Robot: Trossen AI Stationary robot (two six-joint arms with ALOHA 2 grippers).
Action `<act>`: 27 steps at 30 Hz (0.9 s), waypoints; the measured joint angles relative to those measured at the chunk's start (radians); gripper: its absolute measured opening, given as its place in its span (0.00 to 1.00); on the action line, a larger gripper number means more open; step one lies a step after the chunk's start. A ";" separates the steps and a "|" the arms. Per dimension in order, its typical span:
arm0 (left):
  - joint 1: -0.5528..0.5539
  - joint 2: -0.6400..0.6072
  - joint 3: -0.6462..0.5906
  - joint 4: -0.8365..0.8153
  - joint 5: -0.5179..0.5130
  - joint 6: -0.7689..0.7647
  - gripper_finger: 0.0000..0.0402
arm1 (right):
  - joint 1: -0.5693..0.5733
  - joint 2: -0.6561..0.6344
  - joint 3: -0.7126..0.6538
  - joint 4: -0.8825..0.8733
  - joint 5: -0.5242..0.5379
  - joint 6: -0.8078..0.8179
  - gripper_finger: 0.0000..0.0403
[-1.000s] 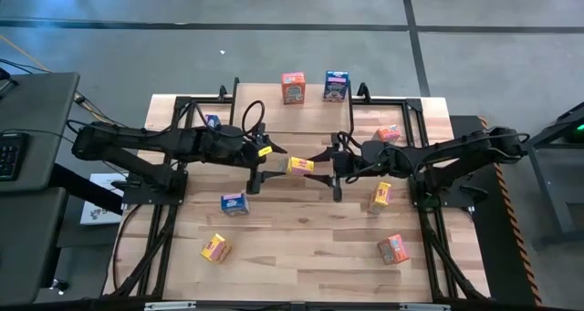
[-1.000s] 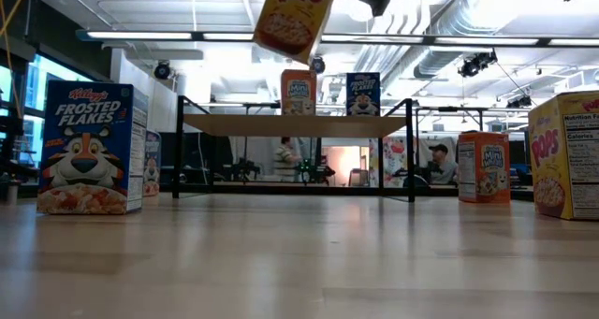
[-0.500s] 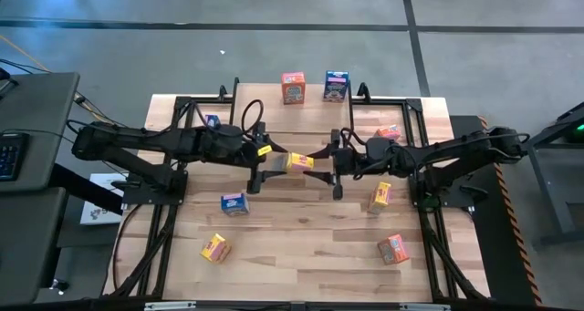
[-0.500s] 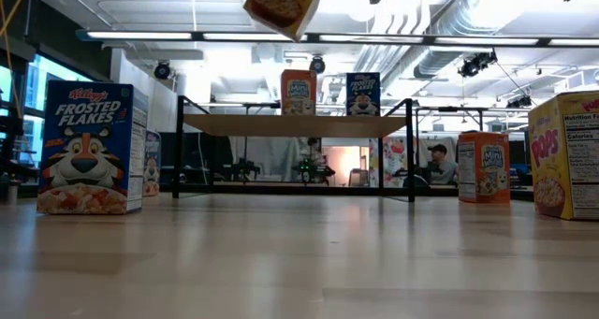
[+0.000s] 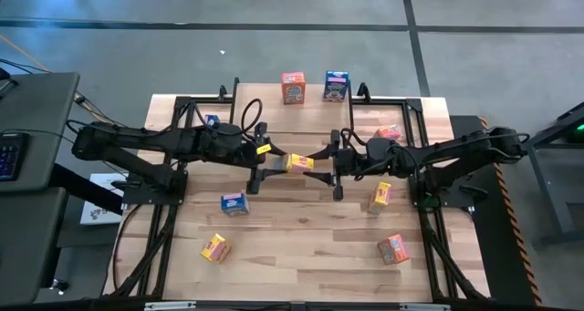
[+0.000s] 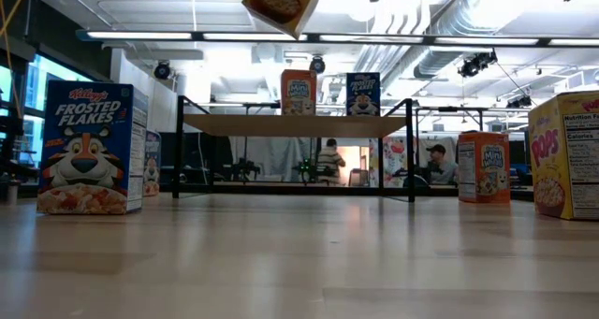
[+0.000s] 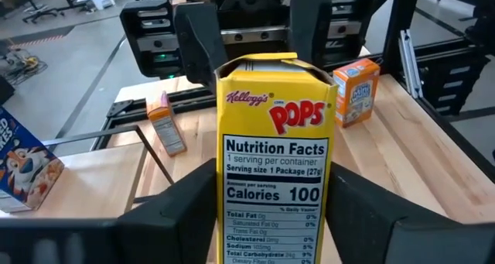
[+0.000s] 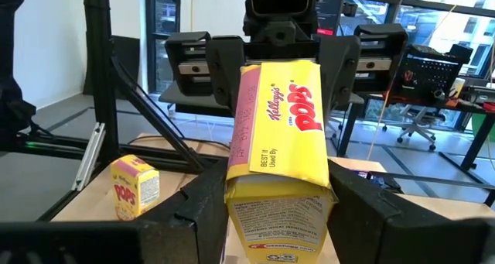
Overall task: Stack cereal on shelf
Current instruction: Put the middle yellow cereal box on the shelf
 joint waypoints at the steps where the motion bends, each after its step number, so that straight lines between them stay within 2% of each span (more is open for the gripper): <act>1: 0.000 0.000 0.000 0.000 0.000 0.000 0.47 | 0.000 0.000 0.000 0.000 0.000 0.000 0.43; 6: 0.000 0.000 0.000 0.000 -0.002 0.000 0.42 | 0.000 0.000 0.000 0.001 0.000 0.000 0.43; 16: 0.000 0.000 0.000 0.002 0.000 0.000 0.41 | 0.001 0.000 0.000 -0.003 0.002 -0.001 0.45; 27: 0.027 -0.001 0.000 -0.002 0.018 0.000 0.41 | 0.001 0.000 0.000 -0.006 0.048 -0.036 0.75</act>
